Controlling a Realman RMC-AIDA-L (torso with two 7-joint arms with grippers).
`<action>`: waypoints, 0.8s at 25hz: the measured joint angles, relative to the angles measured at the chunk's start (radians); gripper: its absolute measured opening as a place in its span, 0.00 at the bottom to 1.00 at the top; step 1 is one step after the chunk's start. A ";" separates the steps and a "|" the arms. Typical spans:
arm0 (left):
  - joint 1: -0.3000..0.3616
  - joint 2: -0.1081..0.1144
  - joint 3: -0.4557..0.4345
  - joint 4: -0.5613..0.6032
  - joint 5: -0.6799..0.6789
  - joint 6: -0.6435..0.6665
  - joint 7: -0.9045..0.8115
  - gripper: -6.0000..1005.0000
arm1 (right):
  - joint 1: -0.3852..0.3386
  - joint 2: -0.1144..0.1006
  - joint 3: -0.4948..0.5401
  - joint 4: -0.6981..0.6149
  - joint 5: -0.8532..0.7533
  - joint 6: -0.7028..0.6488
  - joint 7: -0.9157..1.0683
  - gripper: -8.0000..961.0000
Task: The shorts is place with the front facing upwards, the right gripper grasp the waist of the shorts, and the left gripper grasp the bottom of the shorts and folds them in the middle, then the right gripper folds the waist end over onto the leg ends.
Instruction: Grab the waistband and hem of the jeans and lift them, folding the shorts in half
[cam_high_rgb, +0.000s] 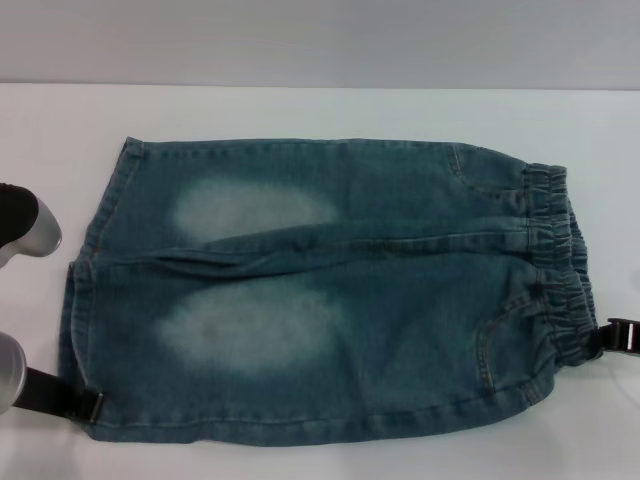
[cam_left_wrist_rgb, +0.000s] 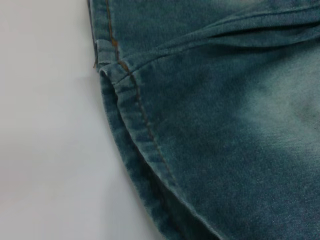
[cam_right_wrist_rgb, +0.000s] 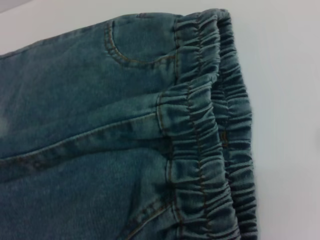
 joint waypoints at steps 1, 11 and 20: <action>0.000 0.000 0.000 0.000 0.000 0.000 0.000 0.04 | 0.001 0.000 -0.001 0.000 0.000 0.000 -0.003 0.10; 0.001 0.002 -0.018 -0.006 0.000 0.012 0.004 0.04 | 0.006 0.000 0.011 0.004 0.081 0.007 -0.041 0.01; 0.009 0.002 -0.104 -0.051 -0.002 0.081 0.022 0.04 | 0.009 0.002 0.110 -0.018 0.320 -0.008 -0.171 0.01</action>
